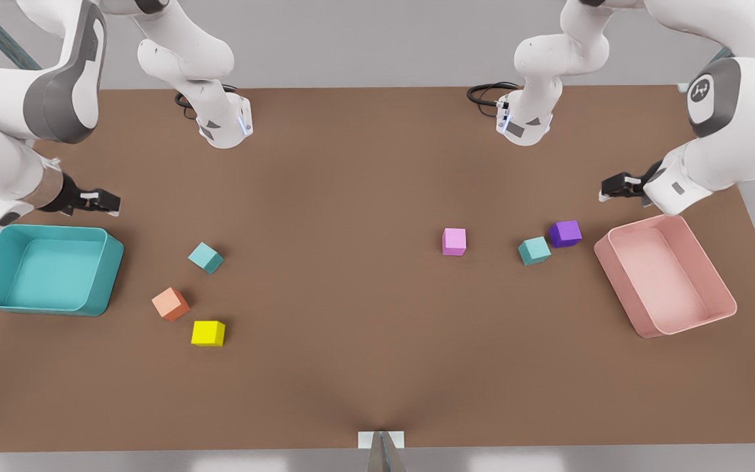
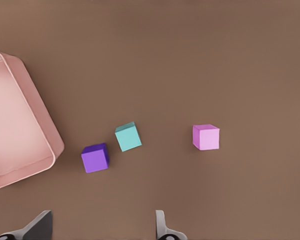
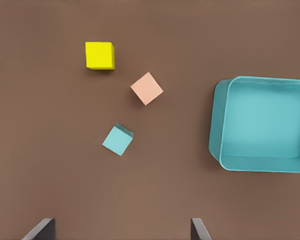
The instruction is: Stack the two blue cubes on top of each other
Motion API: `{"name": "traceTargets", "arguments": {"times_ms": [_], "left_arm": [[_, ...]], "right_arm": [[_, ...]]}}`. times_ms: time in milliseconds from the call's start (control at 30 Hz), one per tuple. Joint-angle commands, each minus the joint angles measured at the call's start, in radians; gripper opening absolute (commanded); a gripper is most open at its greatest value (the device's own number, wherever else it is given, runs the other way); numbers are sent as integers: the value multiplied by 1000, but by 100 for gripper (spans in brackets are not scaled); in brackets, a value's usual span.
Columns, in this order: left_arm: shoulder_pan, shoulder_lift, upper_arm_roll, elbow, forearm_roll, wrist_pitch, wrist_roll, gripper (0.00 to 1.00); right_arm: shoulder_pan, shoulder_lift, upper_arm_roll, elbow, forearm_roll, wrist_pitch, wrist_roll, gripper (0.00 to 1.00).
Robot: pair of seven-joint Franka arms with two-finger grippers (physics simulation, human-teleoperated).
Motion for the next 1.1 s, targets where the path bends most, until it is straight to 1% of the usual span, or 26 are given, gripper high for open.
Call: {"name": "traceTargets", "arguments": {"times_ms": [0,67,133,167,200,233,267,300,367,433,467,500,533,567,600,633,667,700,733,767,800,867,967,1000,1033,1067], "left_arm": [[26,-3,-8,-4,10,191,30,100],[12,17,-9,13,7,191,29,100],[11,69,-43,9,13,201,24,100],[-5,124,-44,13,44,208,18,100],[-40,227,-44,53,156,244,4,100],[-44,308,-43,136,174,254,-72,100],[-44,331,-43,185,177,256,-75,100],[-44,348,-40,188,185,254,-65,100],[-46,351,-43,191,191,241,-63,100],[-44,350,-45,191,188,242,-74,100],[-44,345,-45,190,187,241,-71,100],[-46,345,-64,188,188,241,-75,100],[-46,347,-74,188,188,241,-78,100],[-46,347,-74,187,188,241,-78,100],[-46,345,-74,185,187,239,-78,100],[-46,345,-74,184,187,239,-78,100],[-40,345,-74,185,185,236,-74,100],[-35,345,-75,185,185,236,-72,100],[-34,345,-74,185,187,236,-72,100],[-37,345,-74,185,187,236,-74,100],[-37,345,-74,185,185,236,-72,100],[-38,345,-74,185,187,236,-74,100],[-37,345,-74,185,187,236,-72,100],[-37,345,-74,185,187,236,-72,100],[-37,345,-74,185,187,236,-72,100],[-37,345,-74,185,187,236,-72,100]], "right_arm": [[11,-2,10,-4,-2,74,-46,100],[13,1,28,-29,-2,77,-46,100],[5,-2,42,-132,4,89,-8,100],[-25,-29,44,-212,12,89,73,100],[-42,-51,42,-287,12,91,213,100],[-81,-50,42,-313,12,86,334,100],[-120,-43,44,-341,21,86,417,100],[-150,-37,42,-385,58,99,486,100],[-177,-37,42,-468,169,129,558,100],[-164,-25,42,-502,167,158,571,100],[-162,-16,44,-525,178,183,641,100],[-163,-1,44,-554,225,210,669,100],[-163,10,44,-585,230,259,683,100],[-164,35,44,-579,228,275,672,100],[-159,105,44,-492,222,205,670,100],[-151,155,90,-361,95,85,623,100],[-170,59,85,-412,179,146,640,100],[-174,70,84,-442,196,157,678,100],[-173,59,87,-523,218,218,705,100],[-177,62,85,-573,270,266,732,100],[-190,75,82,-605,274,299,752,100],[-193,75,85,-700,360,422,802,100],[-180,102,110,-692,382,480,867,100],[-180,108,156,-689,440,513,922,100],[-179,122,179,-680,440,545,959,100],[-179,125,180,-671,440,546,959,100]]}}
